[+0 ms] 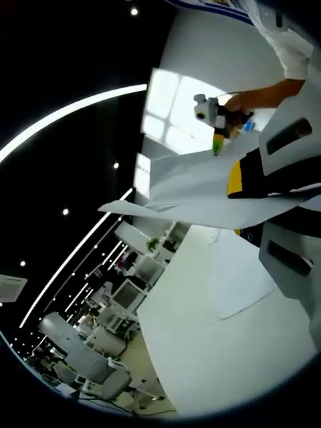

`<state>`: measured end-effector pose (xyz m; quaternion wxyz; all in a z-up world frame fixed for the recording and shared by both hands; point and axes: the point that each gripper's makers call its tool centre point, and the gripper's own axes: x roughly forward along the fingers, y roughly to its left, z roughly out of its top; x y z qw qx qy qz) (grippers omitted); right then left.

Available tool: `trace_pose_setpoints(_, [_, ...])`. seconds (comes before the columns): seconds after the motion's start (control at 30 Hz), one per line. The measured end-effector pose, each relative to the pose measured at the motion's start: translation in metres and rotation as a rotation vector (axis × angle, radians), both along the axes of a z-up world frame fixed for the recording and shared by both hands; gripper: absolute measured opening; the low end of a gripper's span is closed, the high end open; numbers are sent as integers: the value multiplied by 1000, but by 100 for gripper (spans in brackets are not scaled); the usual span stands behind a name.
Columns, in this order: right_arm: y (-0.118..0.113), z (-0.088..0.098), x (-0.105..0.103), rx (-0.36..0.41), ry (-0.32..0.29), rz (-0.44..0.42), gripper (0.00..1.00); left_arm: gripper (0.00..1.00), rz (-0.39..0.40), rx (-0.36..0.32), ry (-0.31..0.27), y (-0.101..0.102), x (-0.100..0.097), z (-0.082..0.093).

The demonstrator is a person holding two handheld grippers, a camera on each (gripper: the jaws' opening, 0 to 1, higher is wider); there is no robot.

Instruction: Organize the stack of printing papers by aligning and flattening the scattered papers on the table

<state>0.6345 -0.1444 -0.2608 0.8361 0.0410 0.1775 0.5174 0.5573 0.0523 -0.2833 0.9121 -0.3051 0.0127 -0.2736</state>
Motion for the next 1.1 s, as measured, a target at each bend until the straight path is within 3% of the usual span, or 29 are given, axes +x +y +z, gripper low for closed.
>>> trace_pose_setpoints(1.1, [19, -4, -9, -24, -3, 41, 0, 6, 4, -6, 0, -2, -5, 0])
